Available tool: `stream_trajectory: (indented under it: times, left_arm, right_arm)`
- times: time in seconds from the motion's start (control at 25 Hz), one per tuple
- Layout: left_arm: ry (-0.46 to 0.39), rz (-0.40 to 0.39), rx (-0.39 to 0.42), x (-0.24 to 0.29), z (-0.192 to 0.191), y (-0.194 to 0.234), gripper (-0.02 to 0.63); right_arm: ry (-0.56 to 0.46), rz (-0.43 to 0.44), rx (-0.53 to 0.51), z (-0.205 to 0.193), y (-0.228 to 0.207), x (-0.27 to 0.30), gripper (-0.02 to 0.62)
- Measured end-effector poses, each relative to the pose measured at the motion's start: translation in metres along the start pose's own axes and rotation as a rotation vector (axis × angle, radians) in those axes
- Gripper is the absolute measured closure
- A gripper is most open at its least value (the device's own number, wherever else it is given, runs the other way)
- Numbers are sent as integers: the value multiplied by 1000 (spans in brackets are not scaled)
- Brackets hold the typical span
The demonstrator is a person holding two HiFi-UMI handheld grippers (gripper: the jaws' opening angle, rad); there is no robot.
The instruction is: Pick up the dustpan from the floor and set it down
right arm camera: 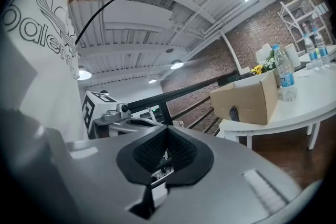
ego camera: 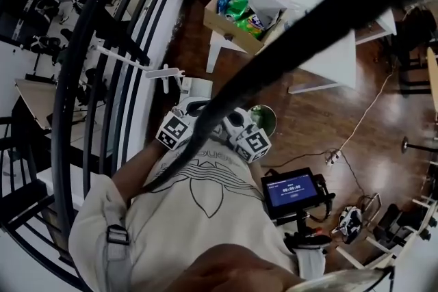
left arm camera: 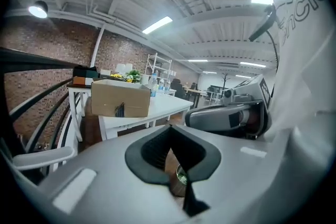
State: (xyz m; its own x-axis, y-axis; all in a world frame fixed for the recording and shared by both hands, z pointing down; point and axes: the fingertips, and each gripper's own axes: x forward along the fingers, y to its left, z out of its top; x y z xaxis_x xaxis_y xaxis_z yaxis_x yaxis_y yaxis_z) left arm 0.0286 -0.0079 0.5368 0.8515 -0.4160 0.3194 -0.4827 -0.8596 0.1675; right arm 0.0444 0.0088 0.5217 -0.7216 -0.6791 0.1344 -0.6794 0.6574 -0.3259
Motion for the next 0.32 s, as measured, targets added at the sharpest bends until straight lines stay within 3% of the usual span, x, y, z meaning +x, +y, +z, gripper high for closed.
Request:
stream_trajectory:
  times: [0.32]
  left_arm:
    - [4,97,-114,1,-4,24,585]
  right_arm:
    - [-5,-61,-21,2,-17,-9,595]
